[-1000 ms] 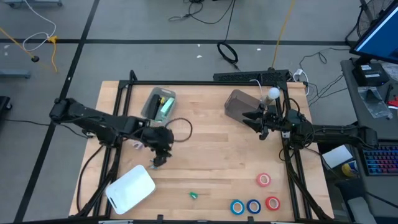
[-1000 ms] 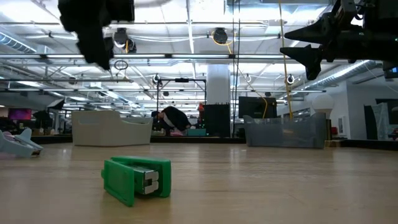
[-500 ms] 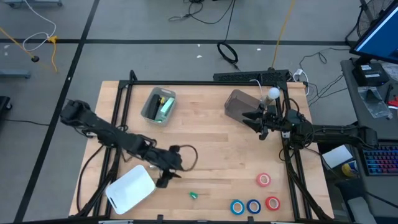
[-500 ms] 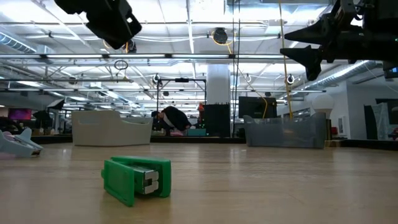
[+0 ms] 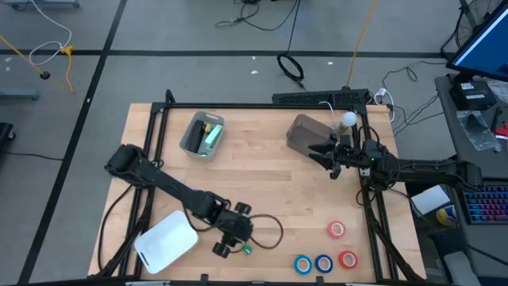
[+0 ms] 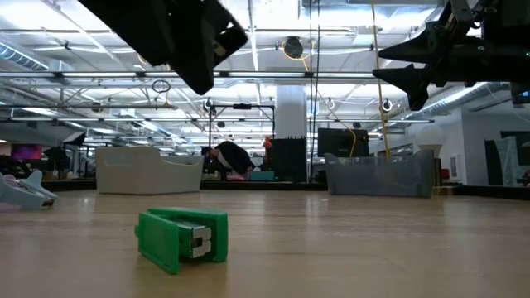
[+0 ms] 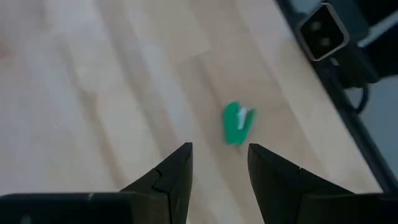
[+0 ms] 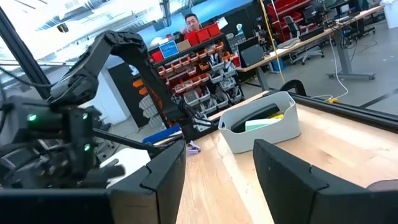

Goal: Pick and place Stapler, Stapler remover, tape
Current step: Put the small green stapler into the gray bin

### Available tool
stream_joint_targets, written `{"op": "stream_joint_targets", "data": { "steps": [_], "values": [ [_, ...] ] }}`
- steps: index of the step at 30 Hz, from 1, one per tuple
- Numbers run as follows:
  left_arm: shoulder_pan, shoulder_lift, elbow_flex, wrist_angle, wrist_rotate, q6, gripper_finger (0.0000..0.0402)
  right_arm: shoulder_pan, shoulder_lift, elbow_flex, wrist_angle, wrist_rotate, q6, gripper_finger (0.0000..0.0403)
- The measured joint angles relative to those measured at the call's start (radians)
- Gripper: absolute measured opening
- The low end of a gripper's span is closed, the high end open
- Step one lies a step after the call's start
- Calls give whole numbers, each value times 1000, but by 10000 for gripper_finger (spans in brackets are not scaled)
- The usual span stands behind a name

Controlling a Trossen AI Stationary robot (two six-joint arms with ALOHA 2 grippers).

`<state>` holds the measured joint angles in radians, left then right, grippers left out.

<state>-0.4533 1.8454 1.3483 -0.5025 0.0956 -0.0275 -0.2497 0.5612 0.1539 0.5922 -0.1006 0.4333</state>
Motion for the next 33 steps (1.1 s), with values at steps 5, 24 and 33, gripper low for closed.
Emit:
{"op": "stream_joint_targets", "data": {
  "steps": [5,24,33],
  "values": [
    [-23,90,75,-1,6,23,154,0,0,0,0,0,11,180],
    [-40,198,119,31,9,-4,154,0,0,0,-3,-4,19,180],
    [-42,247,119,24,5,-4,154,0,0,-1,-9,-5,18,180]
  ]
}}
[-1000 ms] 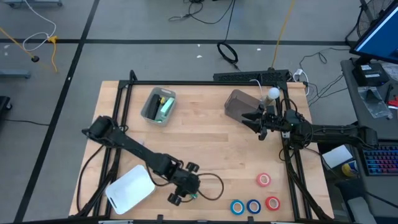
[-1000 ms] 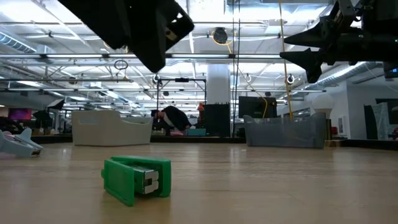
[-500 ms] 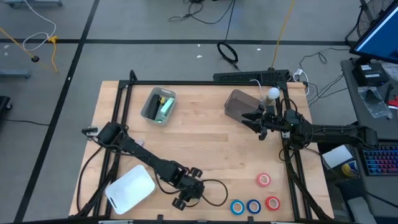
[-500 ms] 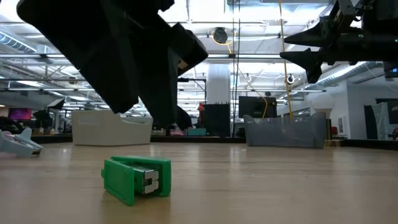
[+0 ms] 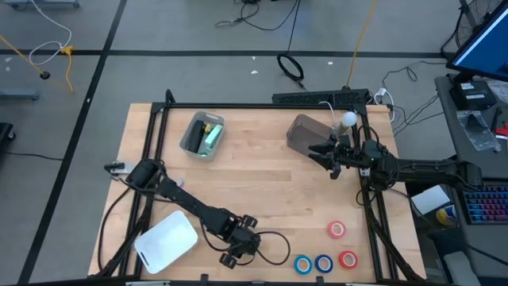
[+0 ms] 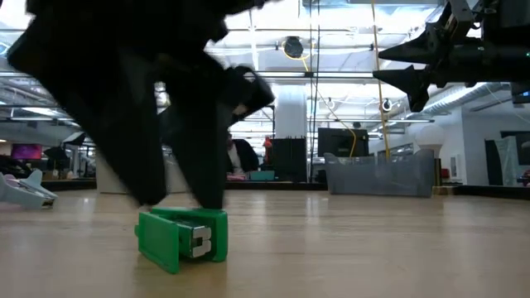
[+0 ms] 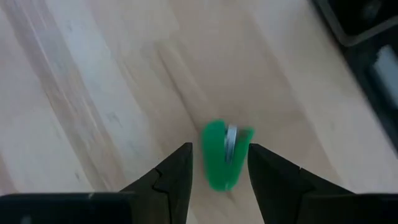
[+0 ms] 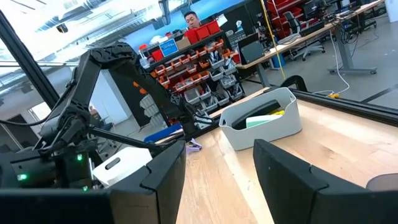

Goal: Pick and place Stapler, Stapler remover, tape
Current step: Put the small green stapler into the gray bin

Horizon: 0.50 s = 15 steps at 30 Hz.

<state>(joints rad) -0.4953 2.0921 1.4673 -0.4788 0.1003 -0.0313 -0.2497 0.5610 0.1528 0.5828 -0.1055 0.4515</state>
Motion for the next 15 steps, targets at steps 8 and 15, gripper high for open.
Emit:
{"op": "stream_joint_targets", "data": {
  "steps": [8,15],
  "values": [
    [2,31,0,8,-15,0,154,0,0,0,-12,-3,0,180],
    [4,41,2,21,-30,-46,154,1,0,0,-20,-3,0,180]
  ]
}}
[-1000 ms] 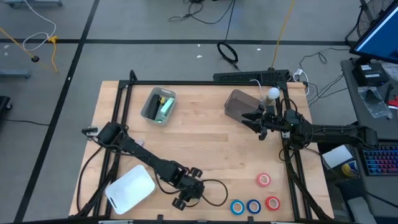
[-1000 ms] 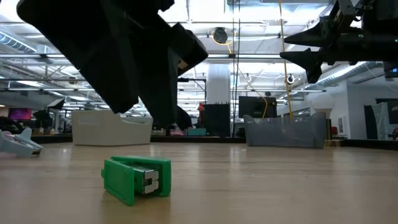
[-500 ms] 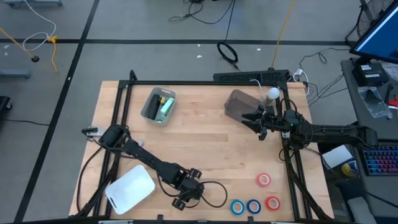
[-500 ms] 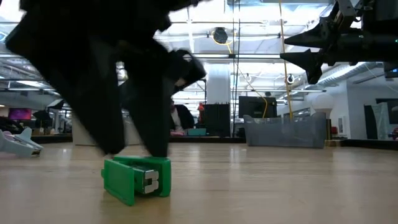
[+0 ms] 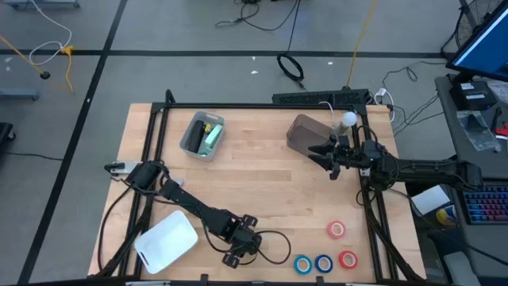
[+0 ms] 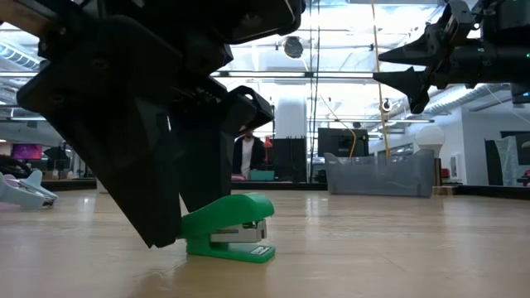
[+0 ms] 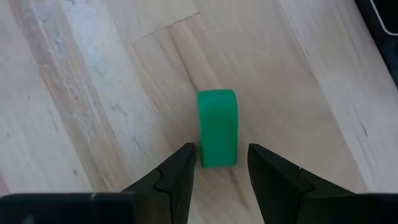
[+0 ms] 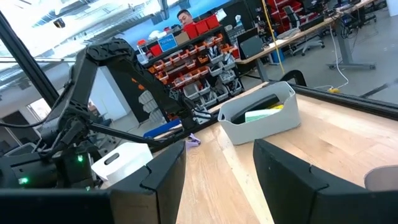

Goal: Pick and place Stapler, Stapler remover, tape
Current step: Put the small green stapler into the gray bin

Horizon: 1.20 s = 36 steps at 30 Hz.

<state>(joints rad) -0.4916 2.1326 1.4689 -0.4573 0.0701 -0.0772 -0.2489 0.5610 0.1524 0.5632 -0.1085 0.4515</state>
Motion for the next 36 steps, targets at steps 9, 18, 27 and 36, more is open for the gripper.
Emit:
{"op": "stream_joint_targets", "data": {
  "steps": [9,18,27,36],
  "values": [
    [14,4,-2,56,3,-41,154,0,0,0,-10,2,0,180],
    [16,4,-2,55,-1,-59,144,0,0,0,-16,3,0,180],
    [27,4,-3,64,15,-92,70,0,0,0,-16,3,0,180],
    [80,-115,-3,-151,-139,-174,85,0,0,0,-15,3,0,180]
  ]
}}
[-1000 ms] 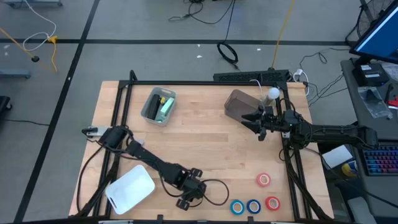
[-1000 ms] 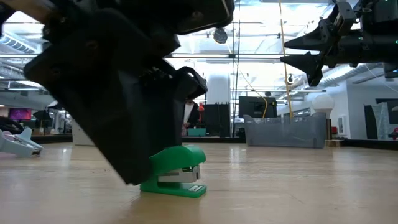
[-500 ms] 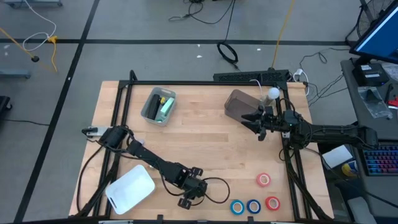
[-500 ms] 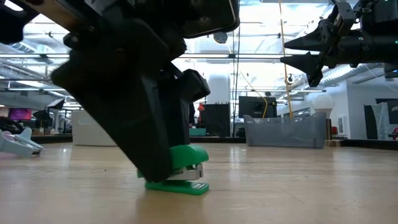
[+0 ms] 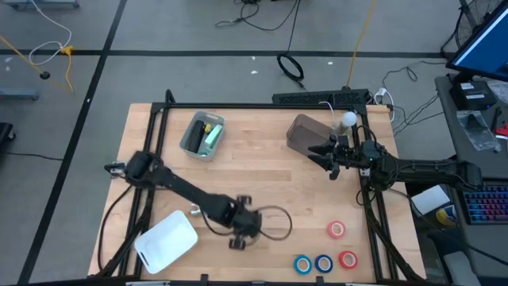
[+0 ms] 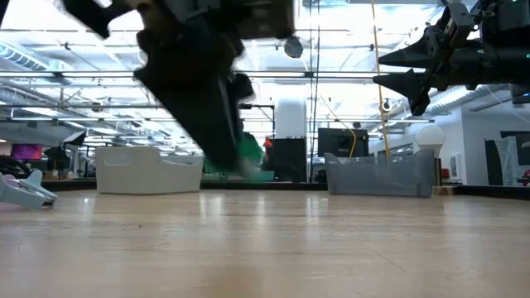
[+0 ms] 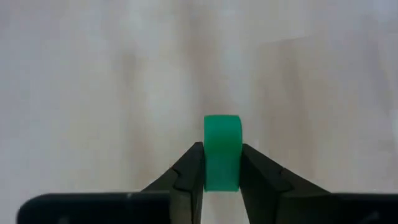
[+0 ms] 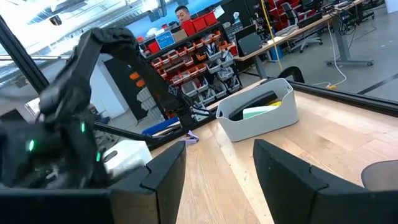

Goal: Pick and place Stapler, Stapler remover, tape
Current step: Put the small green stapler into the gray bin

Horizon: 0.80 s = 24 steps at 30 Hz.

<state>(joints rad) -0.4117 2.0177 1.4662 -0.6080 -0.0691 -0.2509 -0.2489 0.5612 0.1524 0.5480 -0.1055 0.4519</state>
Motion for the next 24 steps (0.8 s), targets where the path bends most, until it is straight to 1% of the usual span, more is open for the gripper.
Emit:
{"op": "stream_joint_targets", "data": {
  "steps": [3,6,10,12,13,15,18,20,24],
  "values": [
    [40,-95,0,-142,-111,-41,80,0,0,0,3,0,1,180],
    [93,-207,1,-284,-254,-103,71,0,-1,0,7,0,7,180],
    [174,-362,2,-462,-464,-231,75,0,-2,0,8,0,8,180],
    [220,-429,2,-549,-545,-309,83,0,-2,0,8,0,8,180],
    [247,-458,2,-591,-569,-343,85,0,-2,0,8,0,8,180],
    [302,-508,2,-671,-587,-397,86,0,-2,0,8,0,11,180],
    [389,-547,-3,-749,-587,-433,88,0,-2,0,8,0,19,180],
    [447,-557,-10,-786,-571,-432,89,0,-2,0,8,0,23,180],
    [563,-559,-51,-775,-506,-376,90,0,-2,0,8,1,28,180]
  ]
}}
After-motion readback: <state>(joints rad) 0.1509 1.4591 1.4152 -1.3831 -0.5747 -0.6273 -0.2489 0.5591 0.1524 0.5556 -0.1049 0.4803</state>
